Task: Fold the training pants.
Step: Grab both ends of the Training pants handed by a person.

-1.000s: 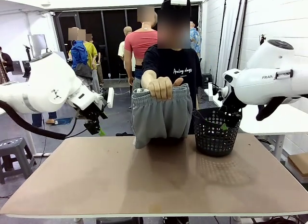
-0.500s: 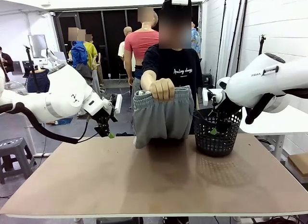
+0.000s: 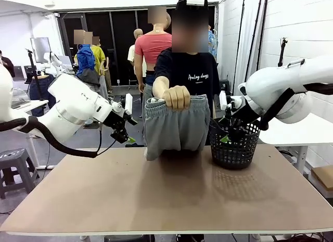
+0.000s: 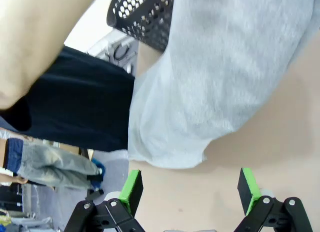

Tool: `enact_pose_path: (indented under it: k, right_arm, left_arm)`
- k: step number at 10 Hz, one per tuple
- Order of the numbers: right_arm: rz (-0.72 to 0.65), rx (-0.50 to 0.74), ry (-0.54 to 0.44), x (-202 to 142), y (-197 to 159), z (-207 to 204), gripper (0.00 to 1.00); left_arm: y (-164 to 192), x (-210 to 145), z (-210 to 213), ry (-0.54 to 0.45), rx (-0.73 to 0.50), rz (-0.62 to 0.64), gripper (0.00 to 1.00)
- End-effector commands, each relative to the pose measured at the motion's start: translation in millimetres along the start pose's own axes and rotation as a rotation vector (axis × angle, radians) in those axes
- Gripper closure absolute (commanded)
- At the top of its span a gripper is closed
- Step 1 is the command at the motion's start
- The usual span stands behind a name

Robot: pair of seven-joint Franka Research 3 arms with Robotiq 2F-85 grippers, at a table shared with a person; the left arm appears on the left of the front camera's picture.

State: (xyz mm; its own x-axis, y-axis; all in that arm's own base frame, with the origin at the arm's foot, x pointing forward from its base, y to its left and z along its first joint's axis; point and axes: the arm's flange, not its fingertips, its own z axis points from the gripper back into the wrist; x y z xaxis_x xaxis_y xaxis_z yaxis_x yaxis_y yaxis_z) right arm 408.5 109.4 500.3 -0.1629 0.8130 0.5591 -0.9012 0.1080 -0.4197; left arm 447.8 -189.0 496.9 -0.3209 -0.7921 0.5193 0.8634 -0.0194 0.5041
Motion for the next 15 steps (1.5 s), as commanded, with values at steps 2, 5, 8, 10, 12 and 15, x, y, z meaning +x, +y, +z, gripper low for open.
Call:
enact_pose_path:
  k: [2, 5, 8, 10, 12, 15]
  right_arm:
    - [0.010, 0.003, -0.211, -7, -11, -15, 0.00]
    - [0.005, 0.040, -0.305, -4, -13, -21, 0.00]
    - [0.002, 0.102, -0.391, 0, -12, -25, 0.00]
    - [0.019, 0.129, -0.439, 3, -14, -29, 0.00]
    - [0.035, 0.132, -0.472, 7, -13, -31, 0.00]
    - [0.066, 0.147, -0.527, 11, -11, -35, 0.00]
  left_arm:
    - [3, -10, -16, -0.192, -0.010, 0.003, 0.00]
    - [2, -9, -20, -0.257, -0.017, 0.017, 0.00]
    - [-1, 2, -26, -0.388, 0.003, 0.081, 0.00]
    - [-1, 15, -29, -0.429, 0.029, 0.095, 0.00]
    - [-7, 24, -29, -0.483, -0.021, 0.081, 0.00]
    - [-17, 34, -24, -0.544, -0.081, 0.076, 0.00]
